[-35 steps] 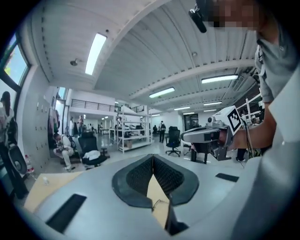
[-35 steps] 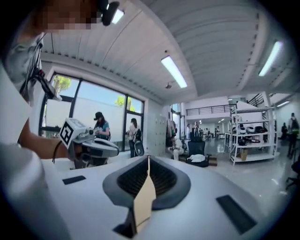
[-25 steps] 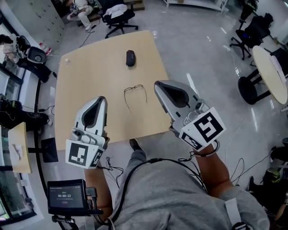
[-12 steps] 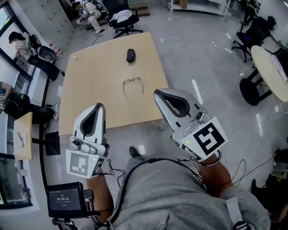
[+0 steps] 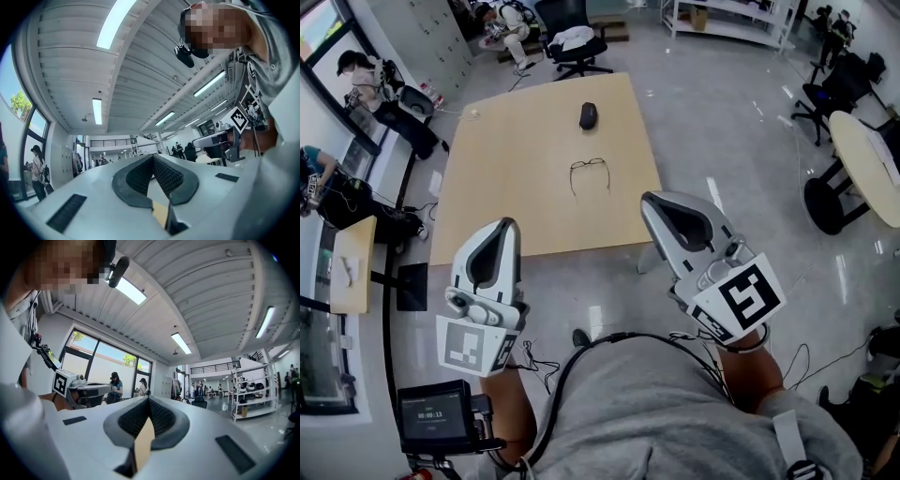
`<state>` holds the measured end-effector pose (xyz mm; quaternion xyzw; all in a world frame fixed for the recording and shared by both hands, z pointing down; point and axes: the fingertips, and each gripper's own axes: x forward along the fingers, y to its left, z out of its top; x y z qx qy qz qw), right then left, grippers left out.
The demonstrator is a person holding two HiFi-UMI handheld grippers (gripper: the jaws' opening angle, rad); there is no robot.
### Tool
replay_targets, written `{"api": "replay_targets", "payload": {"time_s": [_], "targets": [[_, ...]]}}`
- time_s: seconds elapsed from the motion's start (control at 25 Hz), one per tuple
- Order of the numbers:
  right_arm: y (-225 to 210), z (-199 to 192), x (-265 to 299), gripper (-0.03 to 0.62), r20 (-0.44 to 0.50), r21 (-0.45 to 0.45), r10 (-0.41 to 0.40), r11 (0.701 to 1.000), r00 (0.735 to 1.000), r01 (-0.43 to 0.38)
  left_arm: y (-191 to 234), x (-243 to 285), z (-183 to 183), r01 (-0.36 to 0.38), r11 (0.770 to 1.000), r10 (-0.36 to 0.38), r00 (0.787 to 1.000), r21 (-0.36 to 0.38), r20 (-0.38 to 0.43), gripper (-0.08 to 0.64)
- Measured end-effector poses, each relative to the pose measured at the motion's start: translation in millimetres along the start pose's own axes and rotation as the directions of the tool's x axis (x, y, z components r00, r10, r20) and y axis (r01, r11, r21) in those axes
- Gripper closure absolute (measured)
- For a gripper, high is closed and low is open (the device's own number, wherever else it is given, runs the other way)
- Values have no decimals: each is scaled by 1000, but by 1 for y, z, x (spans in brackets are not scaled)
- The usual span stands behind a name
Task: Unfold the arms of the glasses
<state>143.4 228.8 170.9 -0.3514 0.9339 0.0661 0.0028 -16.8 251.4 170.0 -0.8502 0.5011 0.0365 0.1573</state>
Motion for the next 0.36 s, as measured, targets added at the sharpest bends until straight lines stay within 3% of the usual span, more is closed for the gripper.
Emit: {"api": "replay_targets", "payload": {"time_s": [0.36], "targets": [[1, -3, -14, 586, -13, -3, -12, 1000, 1000, 12, -13, -2, -1, 14, 1000, -14, 1000, -8, -3, 554]]}}
